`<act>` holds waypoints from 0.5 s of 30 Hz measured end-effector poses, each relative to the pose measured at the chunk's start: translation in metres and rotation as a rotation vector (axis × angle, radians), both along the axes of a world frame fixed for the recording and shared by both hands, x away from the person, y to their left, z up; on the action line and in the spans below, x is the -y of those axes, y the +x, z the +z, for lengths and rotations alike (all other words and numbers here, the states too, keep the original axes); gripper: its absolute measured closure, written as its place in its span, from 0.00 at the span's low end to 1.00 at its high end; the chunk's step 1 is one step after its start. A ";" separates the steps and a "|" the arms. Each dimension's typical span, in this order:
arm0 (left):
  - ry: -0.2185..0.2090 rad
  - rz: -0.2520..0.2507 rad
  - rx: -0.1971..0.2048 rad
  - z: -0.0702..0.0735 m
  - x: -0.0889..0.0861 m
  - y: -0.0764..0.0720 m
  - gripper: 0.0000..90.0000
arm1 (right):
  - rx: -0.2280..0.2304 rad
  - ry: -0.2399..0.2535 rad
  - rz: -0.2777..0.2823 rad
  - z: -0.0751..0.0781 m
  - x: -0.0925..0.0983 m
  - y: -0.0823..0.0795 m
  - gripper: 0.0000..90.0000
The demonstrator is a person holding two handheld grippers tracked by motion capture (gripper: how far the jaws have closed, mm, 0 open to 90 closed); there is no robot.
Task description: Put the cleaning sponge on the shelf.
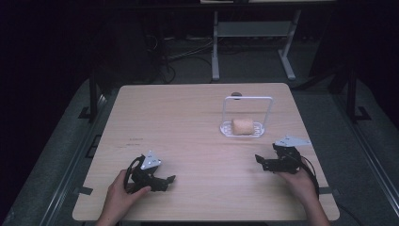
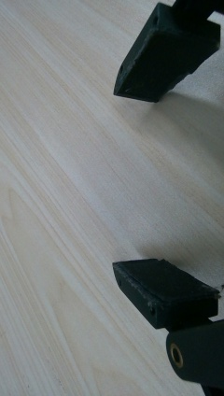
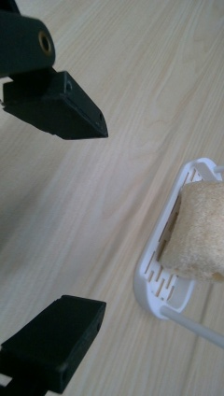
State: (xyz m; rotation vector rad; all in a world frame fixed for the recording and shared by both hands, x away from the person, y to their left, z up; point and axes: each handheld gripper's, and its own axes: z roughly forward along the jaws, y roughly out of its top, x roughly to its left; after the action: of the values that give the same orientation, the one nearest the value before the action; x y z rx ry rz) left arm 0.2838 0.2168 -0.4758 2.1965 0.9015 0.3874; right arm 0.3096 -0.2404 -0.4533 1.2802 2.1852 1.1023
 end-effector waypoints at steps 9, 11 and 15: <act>0.000 0.000 0.000 0.000 0.000 0.000 0.14 | 0.003 0.007 0.021 -0.010 0.009 -0.021 0.15; 0.000 0.000 0.000 0.000 0.000 0.000 0.14 | -0.002 0.003 0.022 -0.013 0.010 -0.025 0.15; 0.000 0.000 0.000 0.000 0.000 0.000 0.14 | -0.002 -0.006 0.026 -0.020 0.012 -0.033 0.15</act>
State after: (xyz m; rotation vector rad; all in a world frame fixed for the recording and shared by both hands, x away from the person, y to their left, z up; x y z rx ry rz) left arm 0.2838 0.2168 -0.4758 2.1965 0.9015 0.3874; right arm 0.2762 -0.2521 -0.4731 1.2548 2.2110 1.1040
